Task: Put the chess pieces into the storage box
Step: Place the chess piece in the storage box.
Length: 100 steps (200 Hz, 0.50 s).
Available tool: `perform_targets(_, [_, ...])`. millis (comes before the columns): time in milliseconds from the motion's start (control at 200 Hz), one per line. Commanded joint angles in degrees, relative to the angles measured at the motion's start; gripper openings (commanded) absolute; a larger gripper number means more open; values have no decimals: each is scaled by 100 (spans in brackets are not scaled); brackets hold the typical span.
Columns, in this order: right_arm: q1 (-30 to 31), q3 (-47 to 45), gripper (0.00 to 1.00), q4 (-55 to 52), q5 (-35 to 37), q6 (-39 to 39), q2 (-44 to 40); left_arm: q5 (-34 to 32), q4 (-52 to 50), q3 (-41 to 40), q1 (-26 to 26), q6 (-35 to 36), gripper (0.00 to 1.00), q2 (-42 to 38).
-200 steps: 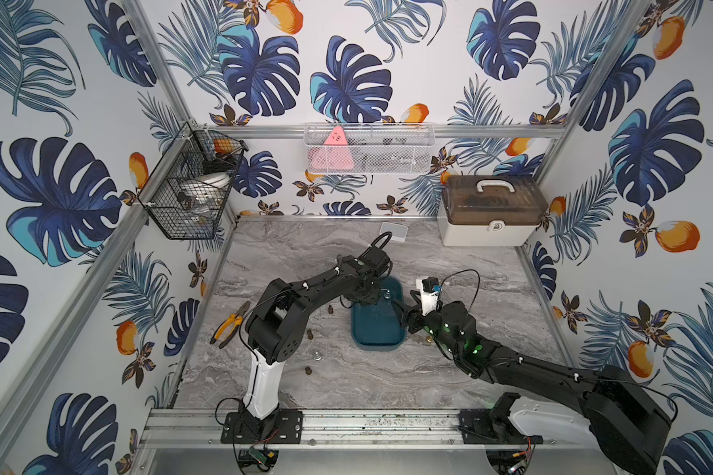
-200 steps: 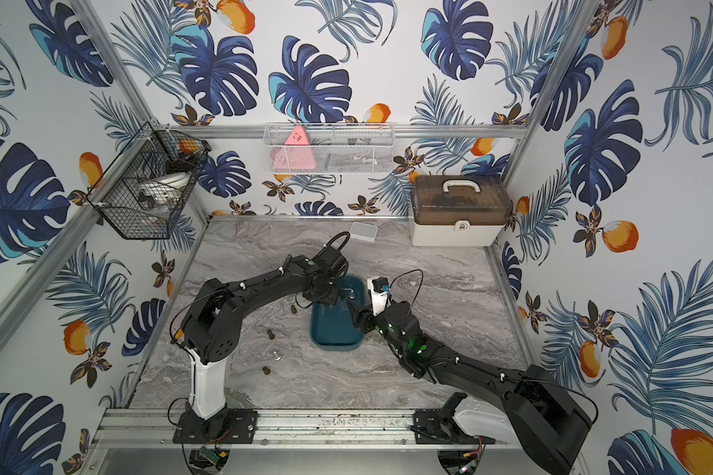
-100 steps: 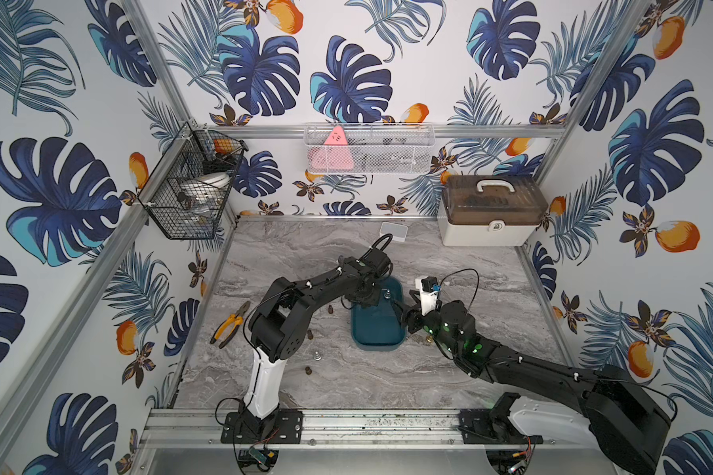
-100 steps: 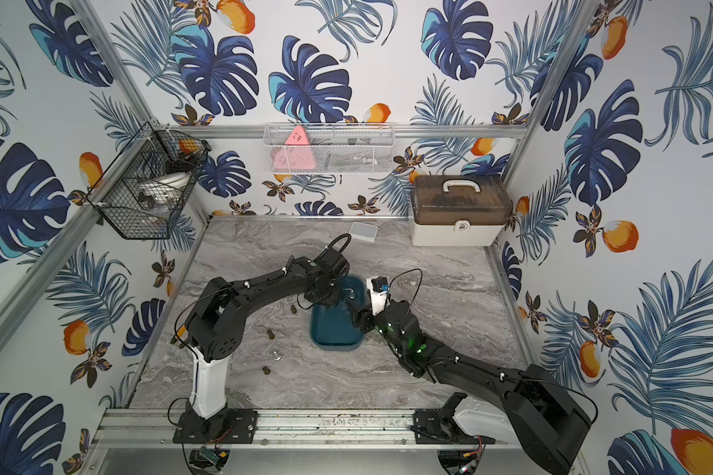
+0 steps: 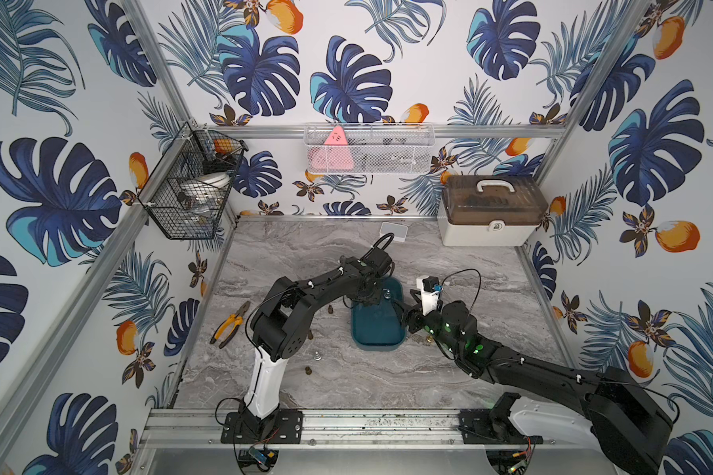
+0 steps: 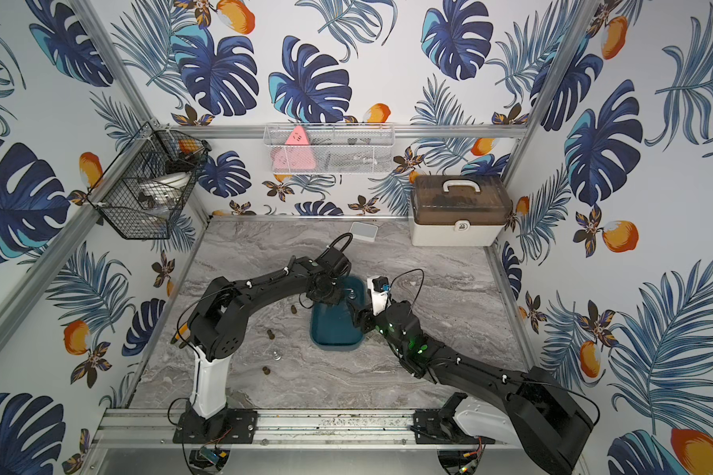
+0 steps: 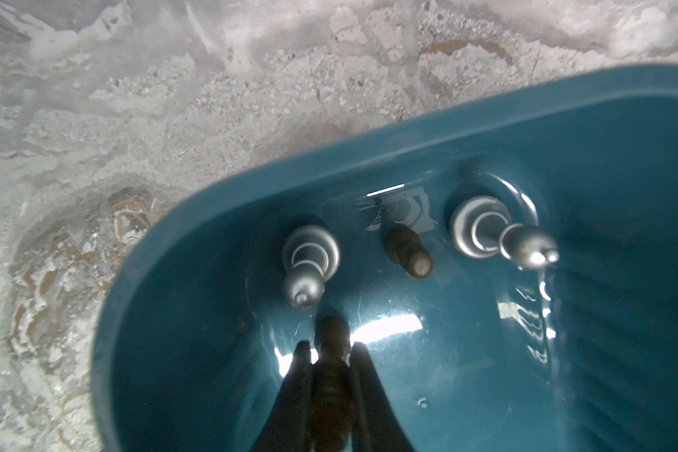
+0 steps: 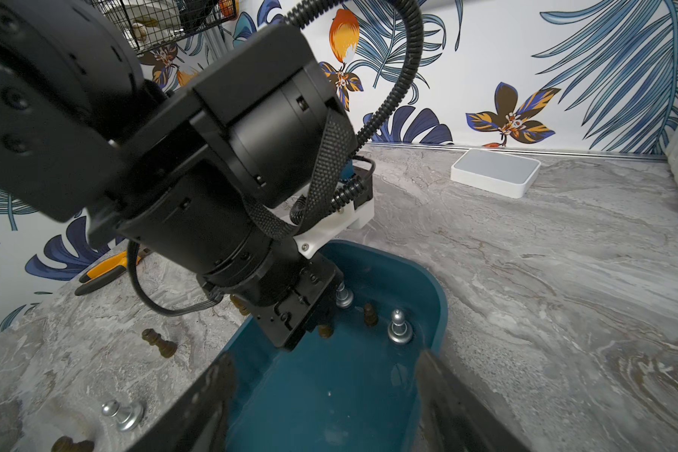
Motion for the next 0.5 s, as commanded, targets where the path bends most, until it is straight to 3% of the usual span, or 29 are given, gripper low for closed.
perform_targets(0, [8,12,75,65,28,3,-15,21,-116,-24,-9,-46,15,19])
perform_targets(250, [3,12,75,70,21,11,2,-42,-189,-18,-27,-58,18,35])
perform_targets(495, [14,47,75,42,-29,11,50,-62,-205,2,-31,-59,32,17])
